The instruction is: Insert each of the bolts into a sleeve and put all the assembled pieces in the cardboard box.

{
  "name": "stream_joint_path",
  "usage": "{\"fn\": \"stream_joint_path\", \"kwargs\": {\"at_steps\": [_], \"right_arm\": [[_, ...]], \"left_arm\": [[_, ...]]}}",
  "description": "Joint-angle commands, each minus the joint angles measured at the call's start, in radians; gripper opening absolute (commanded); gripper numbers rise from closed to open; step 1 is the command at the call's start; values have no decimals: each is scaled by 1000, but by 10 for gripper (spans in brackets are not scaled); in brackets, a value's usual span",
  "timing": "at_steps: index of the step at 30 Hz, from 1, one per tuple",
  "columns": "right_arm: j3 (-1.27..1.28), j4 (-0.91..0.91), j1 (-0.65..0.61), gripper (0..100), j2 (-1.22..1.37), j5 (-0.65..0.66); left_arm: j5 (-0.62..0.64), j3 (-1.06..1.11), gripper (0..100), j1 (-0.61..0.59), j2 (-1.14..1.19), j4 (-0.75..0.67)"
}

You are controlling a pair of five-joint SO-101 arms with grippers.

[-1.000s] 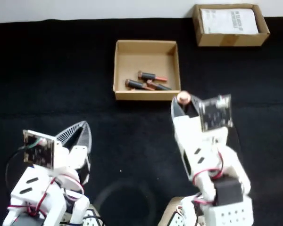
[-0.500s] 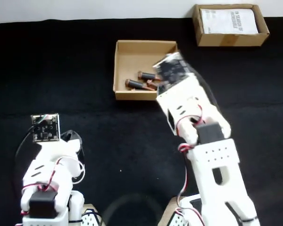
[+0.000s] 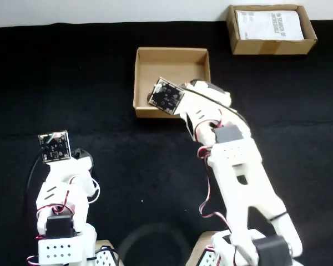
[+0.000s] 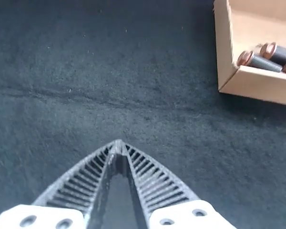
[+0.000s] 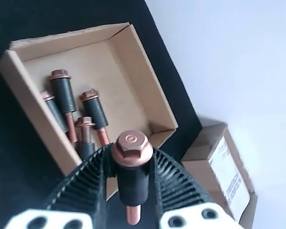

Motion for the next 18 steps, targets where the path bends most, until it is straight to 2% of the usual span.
{"fn": "stream_joint_path", "kwargs": {"at_steps": [1, 5, 18], "right_arm": [[-73, -139, -1, 6, 65, 23], [-110, -232, -1, 6, 202, 18], [-395, -231, -1, 16, 634, 17]], "left_arm": [[-3, 16, 13, -8, -5, -8], [-3, 16, 13, -8, -5, 2], [-6, 18, 13, -10, -5, 2]]}}
